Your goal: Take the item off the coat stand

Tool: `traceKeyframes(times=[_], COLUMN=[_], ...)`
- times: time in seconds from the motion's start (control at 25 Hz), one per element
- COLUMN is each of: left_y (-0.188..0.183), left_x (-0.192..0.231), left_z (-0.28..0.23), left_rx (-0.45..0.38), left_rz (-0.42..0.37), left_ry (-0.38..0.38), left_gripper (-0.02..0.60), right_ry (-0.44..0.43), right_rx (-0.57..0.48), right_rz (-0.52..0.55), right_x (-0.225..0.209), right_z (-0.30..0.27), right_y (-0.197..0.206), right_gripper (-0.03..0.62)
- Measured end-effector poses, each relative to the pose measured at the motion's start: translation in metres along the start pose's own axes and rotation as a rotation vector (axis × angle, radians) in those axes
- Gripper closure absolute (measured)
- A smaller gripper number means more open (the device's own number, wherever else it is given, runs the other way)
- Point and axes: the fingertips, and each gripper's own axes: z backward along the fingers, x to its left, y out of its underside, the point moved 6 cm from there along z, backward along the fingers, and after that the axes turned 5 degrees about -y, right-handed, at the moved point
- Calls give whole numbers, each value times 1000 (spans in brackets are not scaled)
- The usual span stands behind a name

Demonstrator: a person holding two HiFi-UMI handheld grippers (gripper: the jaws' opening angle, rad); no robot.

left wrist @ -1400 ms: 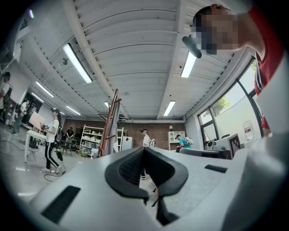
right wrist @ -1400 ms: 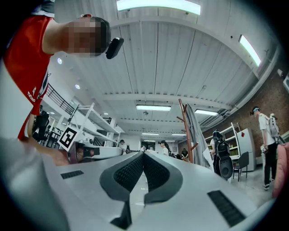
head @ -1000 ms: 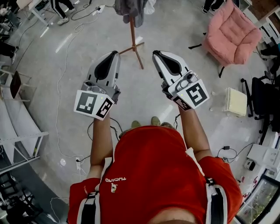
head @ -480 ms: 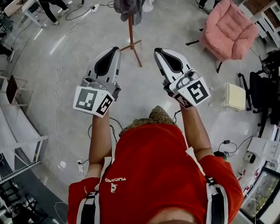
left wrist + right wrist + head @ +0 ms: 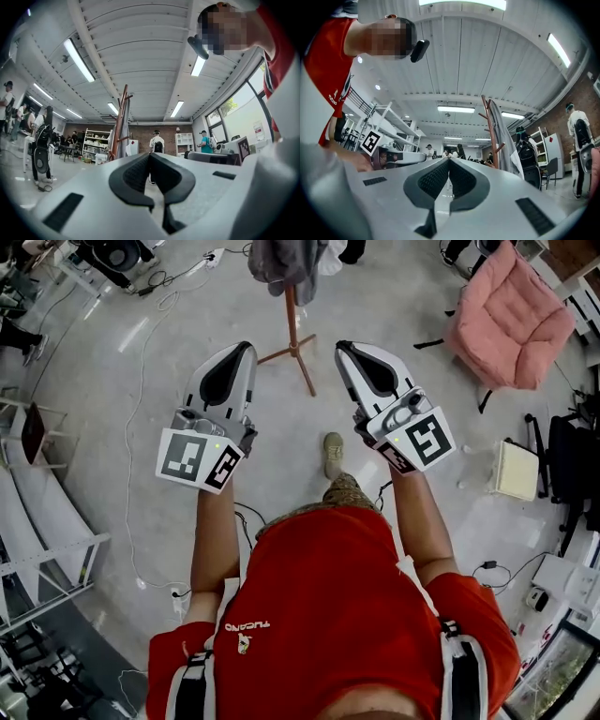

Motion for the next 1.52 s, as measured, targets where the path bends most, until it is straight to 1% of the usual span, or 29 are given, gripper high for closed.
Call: traceKeyframes(times=[0.2, 0.36, 0.6, 0.76, 1.0, 1.12, 1.28, 1.4, 1.52], left_y=[7, 14, 35, 41, 50, 60, 74, 84, 96], left_x=[26, 42, 65, 77, 106, 124, 149, 168, 184], left_z=[-60, -108, -180, -212, -244, -255, -275, -289, -304], left_rx=[8, 20, 48, 51, 92, 123, 155, 178, 201], left_rz=[-23, -33, -50, -61, -92, -86, -84, -100, -107], left_ry=[-45, -100, -173, -213, -227, -231, -237, -243, -222], left_gripper=[572, 572, 571, 571, 564, 504, 417, 369, 341], right_ry=[-50, -101, -155, -190, -209, -208, -184, -170, -146], right_rx=[2, -4, -2, 6, 4, 13, 29, 46, 61], right_rz=[34, 30, -6, -17, -38, -35, -28, -23, -19], right_x=[-64, -115, -189, -219, -241, -247, -258, -265, -273], right_z=[-30, -50, -71, -85, -106, -113, -123, -133, -139], right_y=[11, 16, 35, 44, 54, 59, 62, 68, 74], right_gripper=[569, 569, 569, 569, 569, 569, 569, 569, 569])
